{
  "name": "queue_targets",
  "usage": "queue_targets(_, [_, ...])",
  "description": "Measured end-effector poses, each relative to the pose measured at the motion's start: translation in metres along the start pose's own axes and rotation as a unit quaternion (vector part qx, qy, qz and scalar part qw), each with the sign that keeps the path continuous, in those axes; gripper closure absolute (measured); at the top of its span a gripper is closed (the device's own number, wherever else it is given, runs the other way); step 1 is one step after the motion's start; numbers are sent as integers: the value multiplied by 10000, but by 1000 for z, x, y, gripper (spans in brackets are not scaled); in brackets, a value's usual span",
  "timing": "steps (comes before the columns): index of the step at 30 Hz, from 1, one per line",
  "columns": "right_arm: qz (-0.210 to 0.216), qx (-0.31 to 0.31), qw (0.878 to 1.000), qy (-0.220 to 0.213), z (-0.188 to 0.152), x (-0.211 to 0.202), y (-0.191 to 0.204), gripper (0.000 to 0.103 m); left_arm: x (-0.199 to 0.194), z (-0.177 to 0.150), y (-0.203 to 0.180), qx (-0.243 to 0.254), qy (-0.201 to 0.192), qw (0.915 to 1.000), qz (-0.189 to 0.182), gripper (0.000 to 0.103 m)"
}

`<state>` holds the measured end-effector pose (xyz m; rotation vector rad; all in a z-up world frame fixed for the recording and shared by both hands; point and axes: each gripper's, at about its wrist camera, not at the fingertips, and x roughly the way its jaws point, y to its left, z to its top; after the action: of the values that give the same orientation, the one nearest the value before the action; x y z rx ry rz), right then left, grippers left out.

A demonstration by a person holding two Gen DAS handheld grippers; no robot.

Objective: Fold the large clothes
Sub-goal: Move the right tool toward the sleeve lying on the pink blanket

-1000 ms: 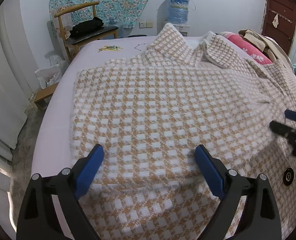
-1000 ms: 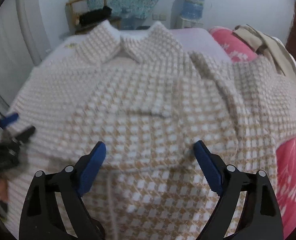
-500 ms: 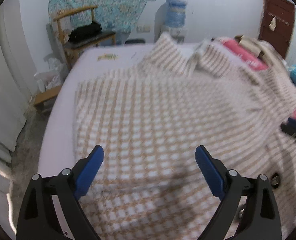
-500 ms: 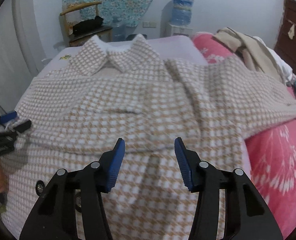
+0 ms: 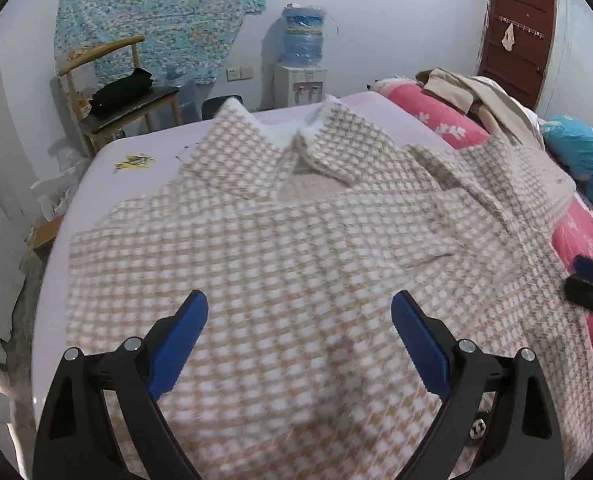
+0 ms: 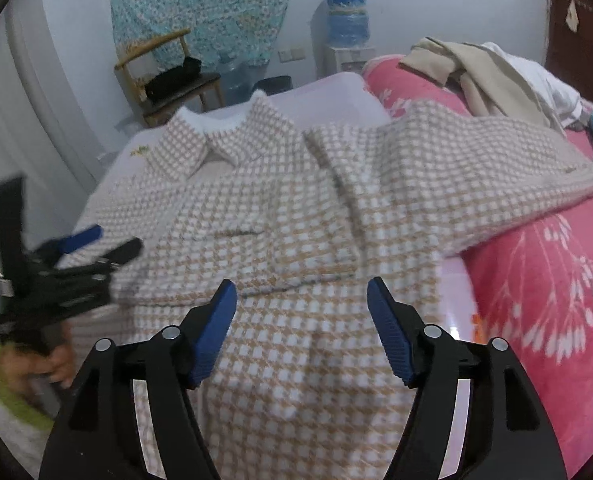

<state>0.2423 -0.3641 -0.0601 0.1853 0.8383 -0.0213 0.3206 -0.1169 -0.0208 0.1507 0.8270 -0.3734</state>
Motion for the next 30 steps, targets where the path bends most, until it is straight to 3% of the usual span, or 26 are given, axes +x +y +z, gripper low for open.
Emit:
queue_targets(7, [-574,363,9977,51,23,-18,-86,38,30,-7,2,-206,281,9993,95,12])
queue_targets(10, [-646,910,9938,13,36,-21,-143,38,34,-13,7,-374,246,9990,85,7])
queue_targets(16, [-1040,2218,9695,-19,66,-16,-262,38,34,-16,8,-456,215,9987,58,6])
queue_targets(21, [-1128,3284,9378,-71,77,-4,-341,38,34,-16,9,-471,211,9987,39,6])
queue_targets(24, [-1196,3637,9238,20,80,9,-366,39,33,-17,11,-483,212,9986,26,6])
queue_targets(30, [-1103,3972,9111,27,91,37,-390,44,33,-17,10,-474,212,9986,38,6])
